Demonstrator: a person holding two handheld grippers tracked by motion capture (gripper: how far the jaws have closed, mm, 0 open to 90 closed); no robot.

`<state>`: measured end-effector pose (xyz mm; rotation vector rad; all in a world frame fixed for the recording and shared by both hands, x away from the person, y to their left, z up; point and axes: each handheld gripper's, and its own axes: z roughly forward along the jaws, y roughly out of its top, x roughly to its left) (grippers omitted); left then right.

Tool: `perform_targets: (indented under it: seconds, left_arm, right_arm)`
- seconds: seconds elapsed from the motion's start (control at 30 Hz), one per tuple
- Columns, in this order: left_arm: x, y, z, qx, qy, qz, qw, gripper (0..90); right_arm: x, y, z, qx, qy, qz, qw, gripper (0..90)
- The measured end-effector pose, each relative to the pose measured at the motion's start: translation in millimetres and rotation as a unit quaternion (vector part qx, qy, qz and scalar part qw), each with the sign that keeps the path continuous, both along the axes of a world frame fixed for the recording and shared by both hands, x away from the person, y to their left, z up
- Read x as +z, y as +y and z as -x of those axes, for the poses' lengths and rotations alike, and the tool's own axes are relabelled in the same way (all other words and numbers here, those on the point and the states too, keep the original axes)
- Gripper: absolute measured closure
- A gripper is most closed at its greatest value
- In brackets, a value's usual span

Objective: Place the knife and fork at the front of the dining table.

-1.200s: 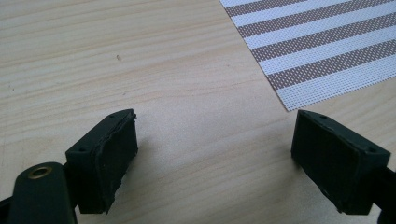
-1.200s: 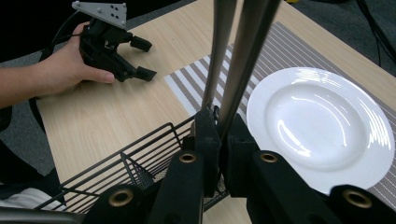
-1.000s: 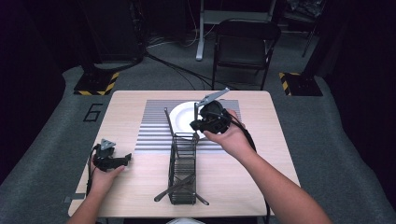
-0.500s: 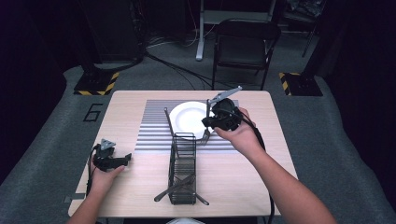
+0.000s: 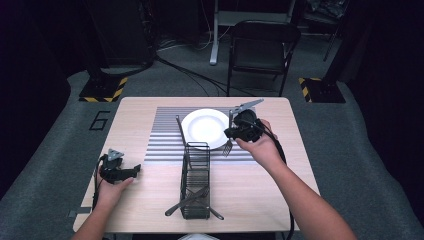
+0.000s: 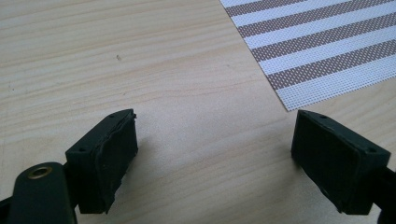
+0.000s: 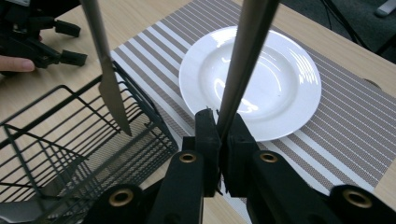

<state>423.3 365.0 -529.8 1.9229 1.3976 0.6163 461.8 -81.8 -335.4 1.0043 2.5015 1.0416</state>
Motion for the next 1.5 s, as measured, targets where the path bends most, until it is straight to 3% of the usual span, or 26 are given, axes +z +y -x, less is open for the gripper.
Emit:
perform_targets:
  seconds: [0.8, 1.17, 1.5]
  left_arm:
    - [0.0, 0.0, 0.0, 0.000, 0.000, 0.000, 1.0000, 14.2]
    - [0.0, 0.0, 0.0, 0.000, 0.000, 0.000, 1.0000, 14.3]
    - [0.0, 0.0, 0.0, 0.000, 0.000, 0.000, 1.0000, 14.2]
  right_arm:
    - [-48.0, -24.8, -23.5, -0.053, 0.021, 0.026, 0.9980, 86.8]
    - [-68.8, -40.0, -35.5, -0.081, 0.036, 0.024, 0.9958, 86.8]
    - [-84.3, -40.4, -48.0, -0.090, 0.047, 0.031, 0.9944, 86.7]
